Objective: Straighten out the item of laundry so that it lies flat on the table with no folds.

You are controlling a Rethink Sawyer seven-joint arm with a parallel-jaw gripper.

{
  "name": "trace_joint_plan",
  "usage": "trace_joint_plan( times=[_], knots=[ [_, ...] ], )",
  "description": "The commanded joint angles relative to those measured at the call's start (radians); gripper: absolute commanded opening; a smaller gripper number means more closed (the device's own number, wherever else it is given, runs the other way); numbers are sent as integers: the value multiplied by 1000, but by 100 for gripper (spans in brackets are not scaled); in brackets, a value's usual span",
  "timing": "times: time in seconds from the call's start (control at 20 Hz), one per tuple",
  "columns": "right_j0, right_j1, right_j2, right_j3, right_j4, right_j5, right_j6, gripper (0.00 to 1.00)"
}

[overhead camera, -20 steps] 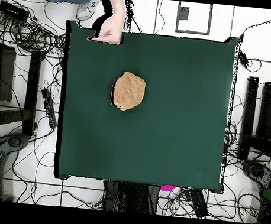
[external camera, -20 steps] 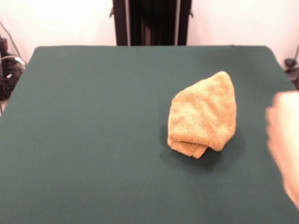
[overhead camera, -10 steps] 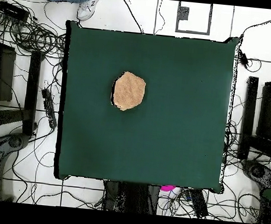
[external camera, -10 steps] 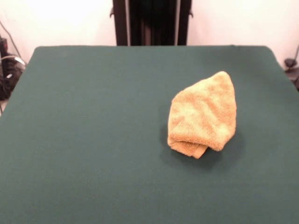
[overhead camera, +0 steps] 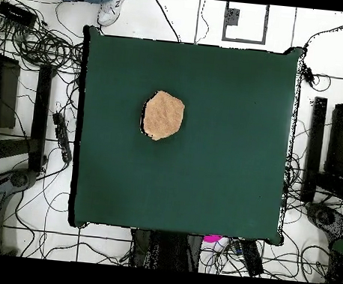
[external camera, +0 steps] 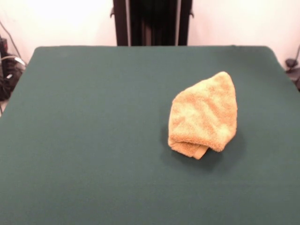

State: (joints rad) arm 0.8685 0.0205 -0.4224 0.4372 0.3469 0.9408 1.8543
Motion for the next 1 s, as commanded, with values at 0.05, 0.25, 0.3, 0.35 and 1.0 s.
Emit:
trace_joint_plan(
  times=[0.05,0.25,0.3,0.35,1.0],
  knots=[
    [40,119,-23,-101,47,132,377,100],
    [55,162,-67,-173,85,169,436,100],
    [57,181,-86,-208,105,181,451,100],
    [57,197,-101,-235,127,196,464,100],
    [109,-9,-1,176,37,42,361,100]
  ],
)
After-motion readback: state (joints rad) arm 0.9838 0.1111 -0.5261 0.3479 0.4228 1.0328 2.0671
